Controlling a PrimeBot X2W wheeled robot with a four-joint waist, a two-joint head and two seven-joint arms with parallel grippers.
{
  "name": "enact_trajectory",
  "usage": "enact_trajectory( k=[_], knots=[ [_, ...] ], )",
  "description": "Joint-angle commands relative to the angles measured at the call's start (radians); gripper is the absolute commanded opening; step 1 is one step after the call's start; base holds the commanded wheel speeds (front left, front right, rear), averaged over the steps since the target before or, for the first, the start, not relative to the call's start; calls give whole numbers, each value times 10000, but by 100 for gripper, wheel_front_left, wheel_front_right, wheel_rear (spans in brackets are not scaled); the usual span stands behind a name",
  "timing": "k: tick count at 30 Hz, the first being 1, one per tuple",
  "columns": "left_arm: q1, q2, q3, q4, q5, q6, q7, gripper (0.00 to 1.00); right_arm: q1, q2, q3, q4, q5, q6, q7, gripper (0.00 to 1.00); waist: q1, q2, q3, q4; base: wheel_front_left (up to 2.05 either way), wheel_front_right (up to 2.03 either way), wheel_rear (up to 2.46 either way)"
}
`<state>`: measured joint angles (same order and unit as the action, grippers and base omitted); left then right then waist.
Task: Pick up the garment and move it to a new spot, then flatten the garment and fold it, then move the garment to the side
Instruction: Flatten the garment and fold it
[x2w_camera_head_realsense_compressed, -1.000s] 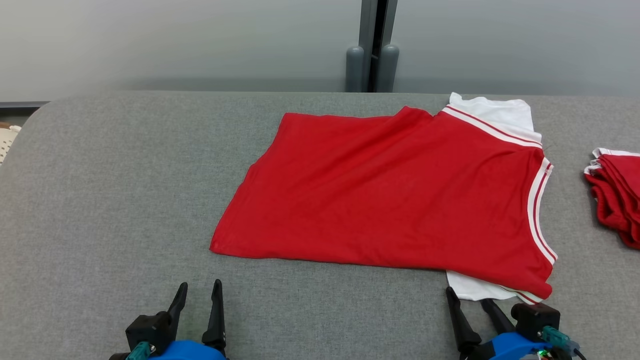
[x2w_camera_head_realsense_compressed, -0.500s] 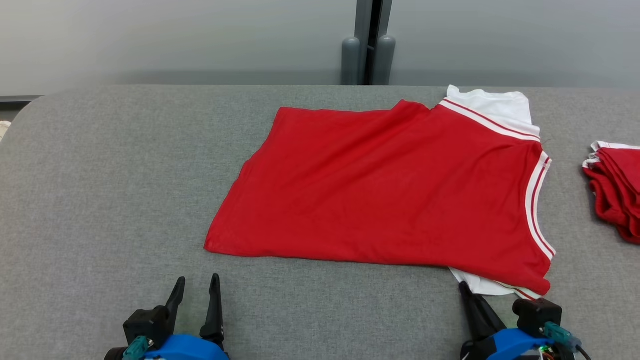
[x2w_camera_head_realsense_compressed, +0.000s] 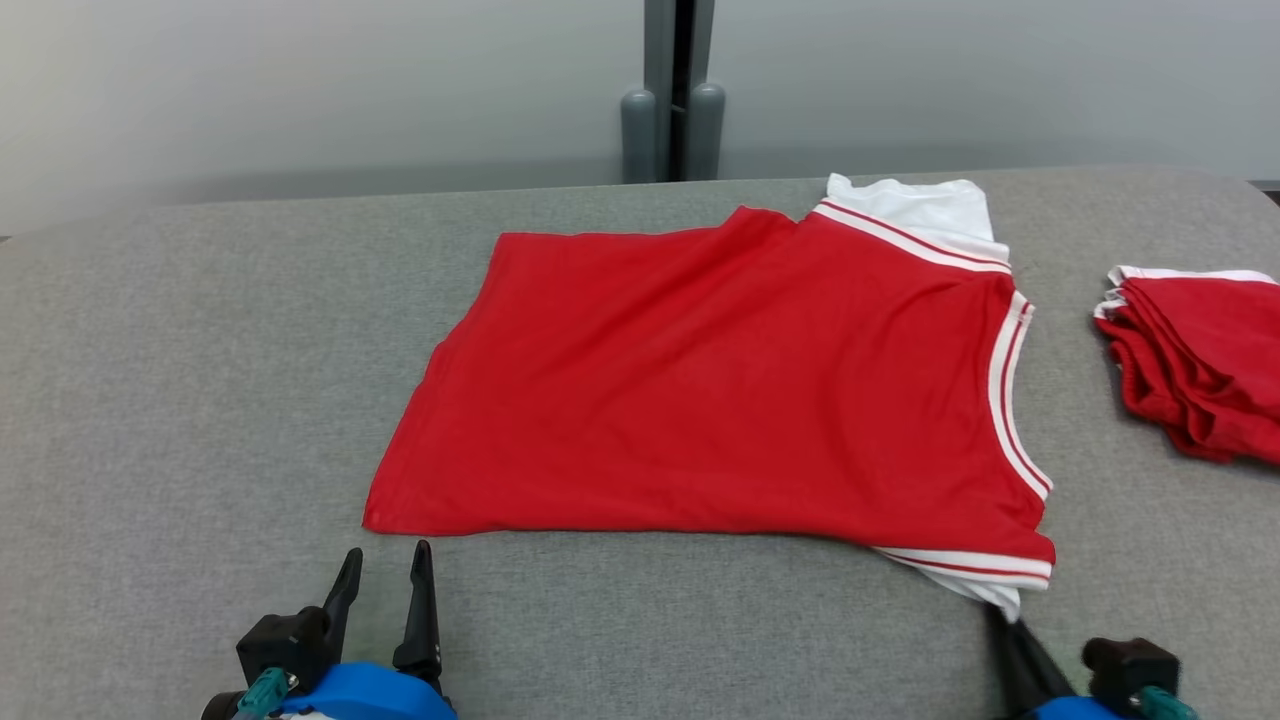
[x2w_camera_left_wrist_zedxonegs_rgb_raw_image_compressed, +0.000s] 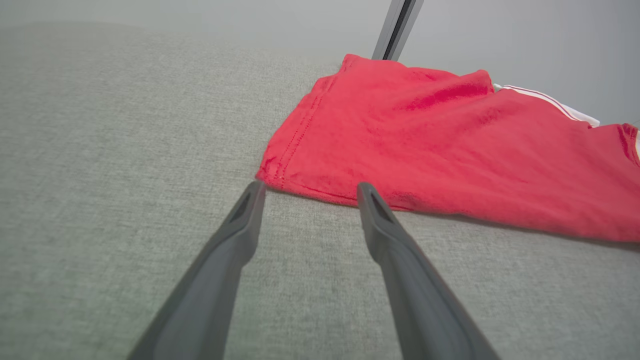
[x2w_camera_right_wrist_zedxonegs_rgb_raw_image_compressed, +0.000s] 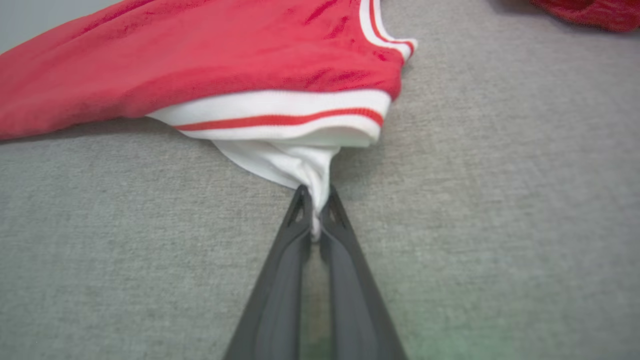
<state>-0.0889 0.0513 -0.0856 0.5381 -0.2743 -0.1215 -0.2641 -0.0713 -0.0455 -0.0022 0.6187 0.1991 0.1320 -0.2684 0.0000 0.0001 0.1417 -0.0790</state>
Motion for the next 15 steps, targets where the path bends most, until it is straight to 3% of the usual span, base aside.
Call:
enact_trajectory(
  k=[1,10,15],
  knots=[
    [-121,-6,-29,-41,-51,-14,-2,100,260,-154,-528,17,-425,-24,78,0,0,-1,-25,-124,0,0,0],
    [-215,-3,-41,-38,-2,-30,-4,100,-543,-1048,-3189,-1428,-2455,-16,42,0,0,-1,66,-449,0,0,0],
    [-241,-3,-78,19,1,-38,-4,100,-1125,-994,-3263,-2275,-2288,-15,43,0,0,-1,29,-405,0,0,0]
  ],
)
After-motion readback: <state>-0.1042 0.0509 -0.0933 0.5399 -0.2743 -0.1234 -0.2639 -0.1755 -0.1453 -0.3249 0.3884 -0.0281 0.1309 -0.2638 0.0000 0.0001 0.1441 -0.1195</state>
